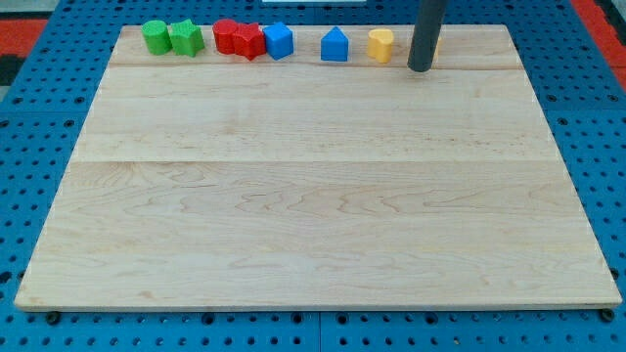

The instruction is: Separate green star from green circle

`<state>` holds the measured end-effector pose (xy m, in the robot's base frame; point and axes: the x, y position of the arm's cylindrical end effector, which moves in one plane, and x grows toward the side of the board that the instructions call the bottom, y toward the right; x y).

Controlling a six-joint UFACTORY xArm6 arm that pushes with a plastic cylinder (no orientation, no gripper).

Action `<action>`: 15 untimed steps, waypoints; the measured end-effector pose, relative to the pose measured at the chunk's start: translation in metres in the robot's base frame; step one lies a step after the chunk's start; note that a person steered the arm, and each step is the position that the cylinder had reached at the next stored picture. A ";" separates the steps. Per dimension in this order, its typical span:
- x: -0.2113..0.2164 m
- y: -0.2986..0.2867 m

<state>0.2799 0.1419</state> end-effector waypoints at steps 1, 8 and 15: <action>0.000 0.000; -0.088 -0.007; -0.088 -0.404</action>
<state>0.1916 -0.2624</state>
